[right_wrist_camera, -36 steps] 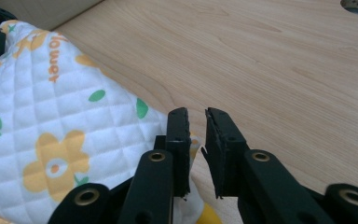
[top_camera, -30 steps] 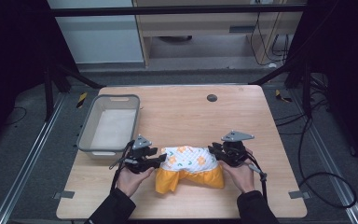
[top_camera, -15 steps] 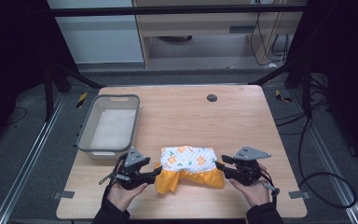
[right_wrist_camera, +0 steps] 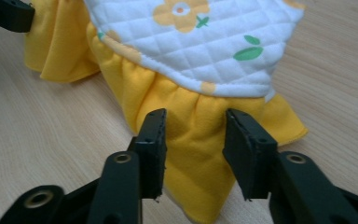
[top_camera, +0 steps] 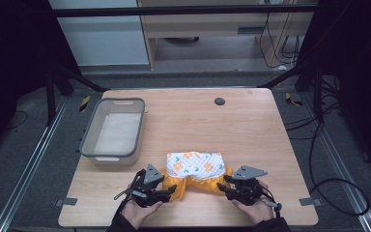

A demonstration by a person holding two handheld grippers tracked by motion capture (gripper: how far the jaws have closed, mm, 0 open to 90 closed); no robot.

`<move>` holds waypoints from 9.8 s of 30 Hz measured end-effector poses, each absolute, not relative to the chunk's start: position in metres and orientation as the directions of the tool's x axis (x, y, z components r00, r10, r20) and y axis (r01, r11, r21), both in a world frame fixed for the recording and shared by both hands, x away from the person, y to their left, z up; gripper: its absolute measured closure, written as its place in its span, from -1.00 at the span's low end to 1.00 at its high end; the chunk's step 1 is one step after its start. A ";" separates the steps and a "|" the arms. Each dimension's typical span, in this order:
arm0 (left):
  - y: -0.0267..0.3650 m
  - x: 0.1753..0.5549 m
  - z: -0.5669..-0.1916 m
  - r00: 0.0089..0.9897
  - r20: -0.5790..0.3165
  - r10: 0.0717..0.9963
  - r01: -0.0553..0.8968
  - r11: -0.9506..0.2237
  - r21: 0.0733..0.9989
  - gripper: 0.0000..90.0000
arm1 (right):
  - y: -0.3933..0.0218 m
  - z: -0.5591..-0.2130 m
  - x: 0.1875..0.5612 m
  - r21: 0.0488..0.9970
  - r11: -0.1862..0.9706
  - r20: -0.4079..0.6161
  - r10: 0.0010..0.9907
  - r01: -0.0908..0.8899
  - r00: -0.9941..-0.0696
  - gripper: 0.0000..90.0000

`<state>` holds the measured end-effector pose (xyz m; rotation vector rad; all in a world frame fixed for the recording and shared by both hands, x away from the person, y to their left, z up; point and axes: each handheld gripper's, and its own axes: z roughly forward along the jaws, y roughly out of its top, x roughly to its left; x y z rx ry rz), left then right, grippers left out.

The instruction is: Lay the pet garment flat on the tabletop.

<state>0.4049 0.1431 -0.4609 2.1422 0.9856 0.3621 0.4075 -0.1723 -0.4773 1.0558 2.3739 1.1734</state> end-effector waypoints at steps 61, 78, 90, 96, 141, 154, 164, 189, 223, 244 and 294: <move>0.162 0.383 -0.470 0.719 -0.184 0.670 0.610 -0.483 0.629 0.48 | -0.181 -0.483 0.393 0.672 0.477 0.140 0.669 0.566 -0.730 0.72; 0.168 0.445 -0.454 0.604 -0.053 0.795 0.568 -0.383 0.728 0.16 | -0.204 -0.472 0.443 0.805 0.330 0.086 0.758 0.494 -0.646 0.44; 0.159 0.460 -0.484 0.604 0.022 0.796 0.598 -0.472 0.648 0.26 | -0.187 -0.494 0.461 0.743 0.429 0.054 0.728 0.515 -0.684 0.44; 0.157 0.461 -0.489 0.612 0.018 0.791 0.600 -0.479 0.640 0.33 | -0.185 -0.497 0.461 0.723 0.454 0.037 0.728 0.521 -0.685 0.55; 0.149 0.550 -0.392 0.393 -0.044 0.918 0.469 -0.160 0.868 0.49 | -0.173 -0.417 0.548 0.916 0.191 -0.042 0.920 0.353 -0.389 0.68; 0.175 0.508 -0.387 0.483 -0.066 0.873 0.476 -0.198 0.857 0.04 | -0.189 -0.398 0.517 0.906 0.240 -0.049 0.877 0.349 -0.477 0.29; 0.187 0.455 -0.417 0.568 -0.067 0.821 0.508 -0.284 0.813 0.03 | -0.203 -0.411 0.473 0.866 0.297 -0.027 0.832 0.402 -0.555 0.16; 0.153 0.422 -0.489 0.658 -0.076 0.749 0.607 -0.468 0.643 0.51 | -0.187 -0.496 0.426 0.703 0.441 0.045 0.756 0.559 -0.653 0.50; 0.173 0.439 -0.439 0.619 -0.040 0.784 0.507 -0.361 0.783 0.87 | -0.168 -0.474 0.418 0.806 0.386 0.063 0.698 0.449 -0.714 1.00; 0.124 0.508 -0.487 0.613 0.003 0.790 0.571 -0.446 0.689 0.86 | -0.145 -0.500 0.435 0.752 0.467 0.039 0.673 0.466 -0.739 0.99; 0.240 0.410 -0.469 0.602 0.007 0.799 0.483 -0.372 0.793 -0.42 | -0.252 -0.477 0.433 0.841 0.236 0.047 0.865 0.488 -0.500 0.02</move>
